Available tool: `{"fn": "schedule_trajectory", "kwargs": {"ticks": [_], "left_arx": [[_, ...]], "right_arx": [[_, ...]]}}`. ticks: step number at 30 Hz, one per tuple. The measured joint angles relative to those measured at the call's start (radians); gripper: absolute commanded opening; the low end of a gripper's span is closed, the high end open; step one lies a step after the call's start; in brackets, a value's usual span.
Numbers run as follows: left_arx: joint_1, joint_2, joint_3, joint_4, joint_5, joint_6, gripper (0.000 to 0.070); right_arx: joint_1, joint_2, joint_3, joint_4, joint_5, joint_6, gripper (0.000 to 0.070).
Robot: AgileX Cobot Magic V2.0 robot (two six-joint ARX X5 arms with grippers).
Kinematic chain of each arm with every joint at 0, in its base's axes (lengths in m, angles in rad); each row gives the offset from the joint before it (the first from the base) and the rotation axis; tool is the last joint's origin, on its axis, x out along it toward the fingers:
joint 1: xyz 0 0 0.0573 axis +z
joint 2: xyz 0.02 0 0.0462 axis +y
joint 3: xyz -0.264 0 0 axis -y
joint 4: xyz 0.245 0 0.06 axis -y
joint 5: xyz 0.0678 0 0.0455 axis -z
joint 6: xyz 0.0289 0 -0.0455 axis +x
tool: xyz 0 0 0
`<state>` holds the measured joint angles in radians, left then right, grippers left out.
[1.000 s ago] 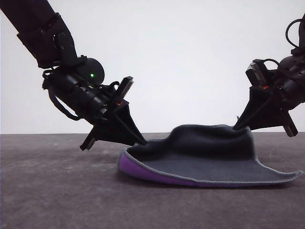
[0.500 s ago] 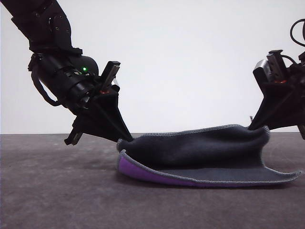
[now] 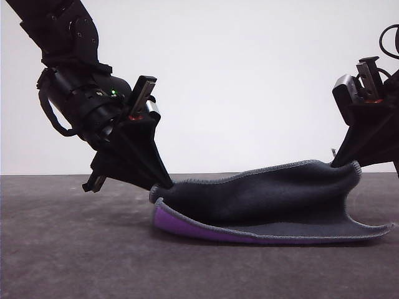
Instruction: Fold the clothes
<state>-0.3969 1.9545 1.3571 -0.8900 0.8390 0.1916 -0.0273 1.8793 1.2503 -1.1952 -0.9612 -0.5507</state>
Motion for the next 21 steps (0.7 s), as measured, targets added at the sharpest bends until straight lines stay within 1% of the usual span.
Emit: {"fn": "schedule_trajectory", "kwargs": {"ticks": [1, 2, 3, 4, 7, 11, 15, 21], "left_arx": [[0.000, 0.000, 0.000, -0.003, 0.000, 0.000, 0.0312], [0.000, 0.000, 0.000, -0.006, 0.001, 0.001, 0.0332], [0.000, 0.000, 0.000, -0.009, 0.002, 0.004, 0.0332], [0.000, 0.000, 0.000, -0.013, 0.005, 0.006, 0.0333], [0.000, 0.000, 0.000, -0.024, 0.031, 0.008, 0.0358], [0.000, 0.000, 0.000, -0.028, 0.049, 0.010, 0.0365], [0.000, 0.000, 0.000, -0.045, 0.051, 0.011, 0.0433], [0.000, -0.037, 0.001, -0.097, 0.051, 0.032, 0.0436]], "right_arx": [[0.000, 0.000, 0.000, -0.003, 0.000, -0.003, 0.0274], [0.000, 0.000, 0.000, -0.005, 0.000, -0.005, 0.0332], [-0.002, 0.000, 0.000, -0.006, 0.000, -0.006, 0.0366], [-0.004, 0.000, 0.000, -0.006, 0.000, -0.008, 0.0378], [-0.006, 0.000, 0.000, -0.007, 0.000, -0.011, 0.0380], [-0.008, 0.000, 0.000, -0.006, 0.000, -0.011, 0.0380], [-0.008, -0.001, 0.000, -0.006, -0.001, -0.011, 0.0382], [-0.008, -0.062, 0.000, -0.002, -0.002, -0.010, 0.0383]]}}
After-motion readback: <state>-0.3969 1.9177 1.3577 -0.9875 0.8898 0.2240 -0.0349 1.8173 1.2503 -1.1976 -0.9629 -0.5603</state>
